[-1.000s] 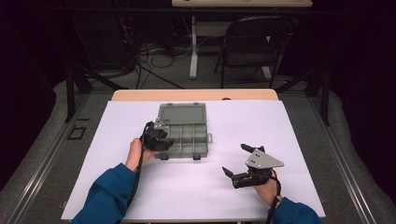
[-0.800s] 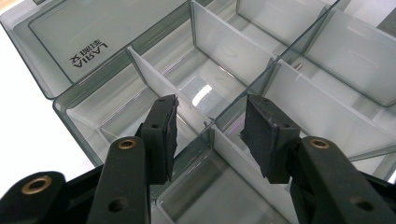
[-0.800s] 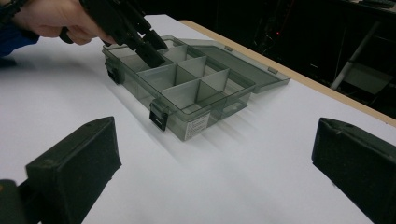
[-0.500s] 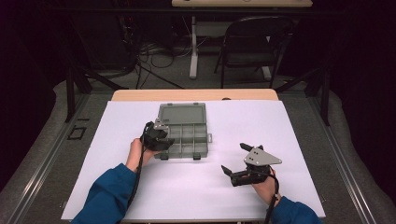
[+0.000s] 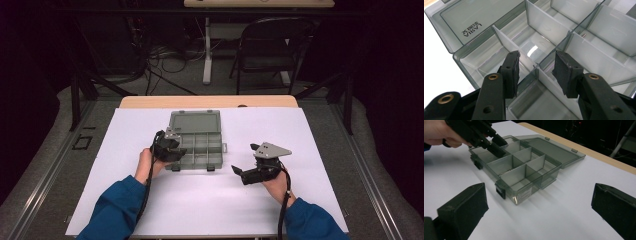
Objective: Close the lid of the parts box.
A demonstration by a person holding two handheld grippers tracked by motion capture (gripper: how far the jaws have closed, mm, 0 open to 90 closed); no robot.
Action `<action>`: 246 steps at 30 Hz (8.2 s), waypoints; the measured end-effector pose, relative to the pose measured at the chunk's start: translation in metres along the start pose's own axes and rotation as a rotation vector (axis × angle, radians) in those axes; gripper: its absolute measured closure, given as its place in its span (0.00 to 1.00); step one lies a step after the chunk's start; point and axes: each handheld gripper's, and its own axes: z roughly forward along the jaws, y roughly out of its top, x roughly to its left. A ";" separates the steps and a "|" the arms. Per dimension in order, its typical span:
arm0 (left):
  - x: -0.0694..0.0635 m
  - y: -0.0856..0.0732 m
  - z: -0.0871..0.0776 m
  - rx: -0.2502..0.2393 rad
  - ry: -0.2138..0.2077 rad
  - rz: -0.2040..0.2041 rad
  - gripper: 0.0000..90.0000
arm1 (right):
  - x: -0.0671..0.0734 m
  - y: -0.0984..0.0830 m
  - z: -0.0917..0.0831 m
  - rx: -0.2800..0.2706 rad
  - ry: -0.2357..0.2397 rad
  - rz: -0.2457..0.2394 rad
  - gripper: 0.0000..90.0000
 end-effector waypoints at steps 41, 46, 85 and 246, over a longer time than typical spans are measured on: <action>0.001 -0.001 0.001 -0.013 -0.011 -0.001 0.62 | -0.079 0.049 0.137 0.300 -0.057 0.002 1.00; 0.001 -0.002 0.001 -0.013 -0.008 0.002 0.62 | -0.077 0.046 0.150 0.350 -0.060 -0.027 1.00; 0.001 -0.002 0.002 -0.018 -0.013 0.028 0.63 | -0.077 0.034 0.181 0.479 -0.102 -0.037 1.00; 0.093 0.054 -0.041 -0.332 0.071 -0.058 0.50 | -0.079 0.111 0.124 0.041 -0.053 0.033 0.78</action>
